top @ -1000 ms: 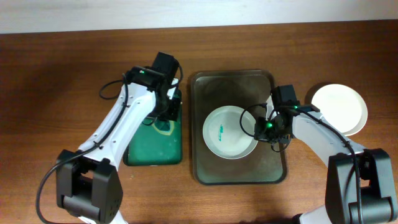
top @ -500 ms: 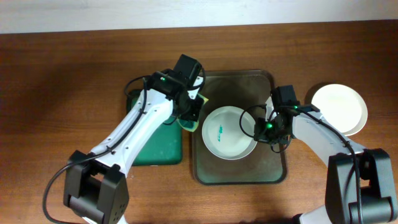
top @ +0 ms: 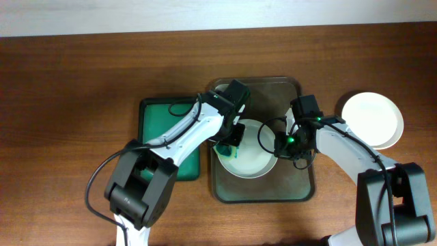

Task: Clean dirty plates on tray and stack at the side
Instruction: 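Move the sponge in the left gripper over the green-printed plate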

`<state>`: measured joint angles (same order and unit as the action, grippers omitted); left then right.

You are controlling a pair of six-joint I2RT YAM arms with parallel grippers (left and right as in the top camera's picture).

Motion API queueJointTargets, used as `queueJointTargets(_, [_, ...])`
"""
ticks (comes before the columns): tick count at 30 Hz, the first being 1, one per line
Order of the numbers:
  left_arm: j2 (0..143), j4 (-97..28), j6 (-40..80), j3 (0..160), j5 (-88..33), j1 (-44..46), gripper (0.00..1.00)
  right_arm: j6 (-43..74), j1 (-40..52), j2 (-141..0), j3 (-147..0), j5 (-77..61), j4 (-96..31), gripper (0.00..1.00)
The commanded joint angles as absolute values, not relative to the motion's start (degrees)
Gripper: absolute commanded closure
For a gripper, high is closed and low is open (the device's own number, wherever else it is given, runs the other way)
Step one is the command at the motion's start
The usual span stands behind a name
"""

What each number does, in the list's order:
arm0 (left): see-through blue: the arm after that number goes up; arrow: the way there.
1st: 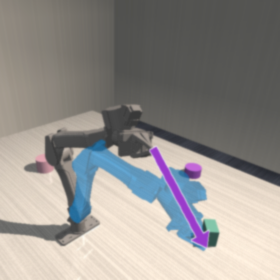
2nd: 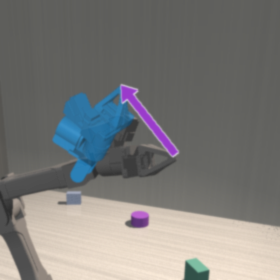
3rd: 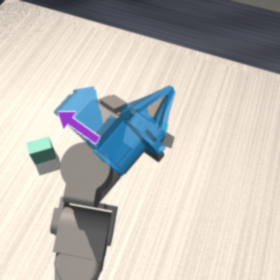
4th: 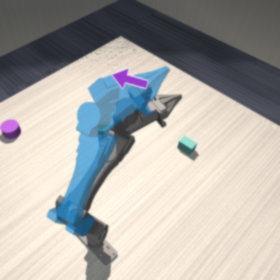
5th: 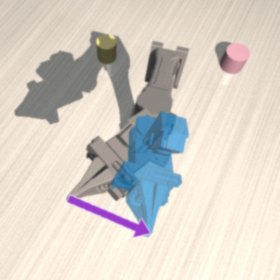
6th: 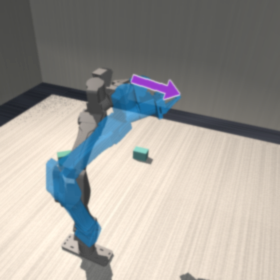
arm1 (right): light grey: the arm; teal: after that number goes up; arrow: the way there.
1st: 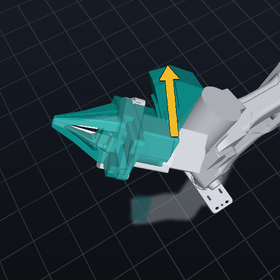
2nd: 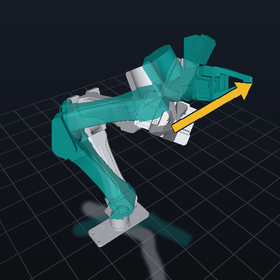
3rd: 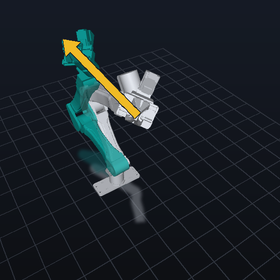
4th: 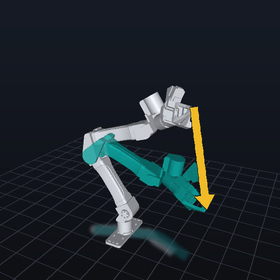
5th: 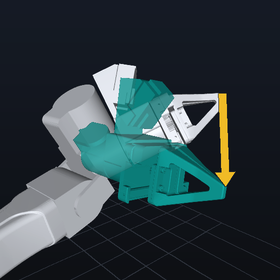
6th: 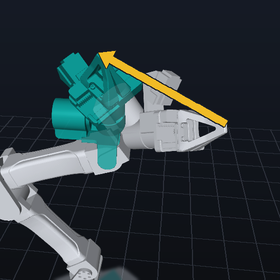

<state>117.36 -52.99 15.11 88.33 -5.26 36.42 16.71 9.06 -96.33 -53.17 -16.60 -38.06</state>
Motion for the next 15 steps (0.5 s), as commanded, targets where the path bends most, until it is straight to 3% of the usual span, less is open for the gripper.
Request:
queueJointTargets(1, [119.9, -51.4, 17.3, 89.1, -9.2, 36.4, 1.0, 17.0, 9.8, -96.8, -53.4, -17.4, -37.9, 0.96])
queueJointTargets(5, [124.2, -50.6, 19.7, 89.1, -12.1, 36.4, 1.0, 17.0, 9.8, -96.8, -53.4, -17.4, -37.9, 0.96])
queueJointTargets(10, [126.3, -48.8, 19.7, 89.1, -26.5, 37.1, 1.0, 17.0, 9.8, -96.8, -53.4, -17.4, -37.7, 0.96])
queueJointTargets(13, [126.3, -44.2, 19.7, 89.4, -43.0, 37.1, 1.0, 17.0, 9.8, -96.8, -53.4, -17.4, -37.7, 0.96])
queueJointTargets(15, [126.0, -44.8, 19.4, 91.9, -43.7, 36.9, 1.0, 17.0, 9.7, -96.8, -53.4, -17.4, -37.7, 0.96])
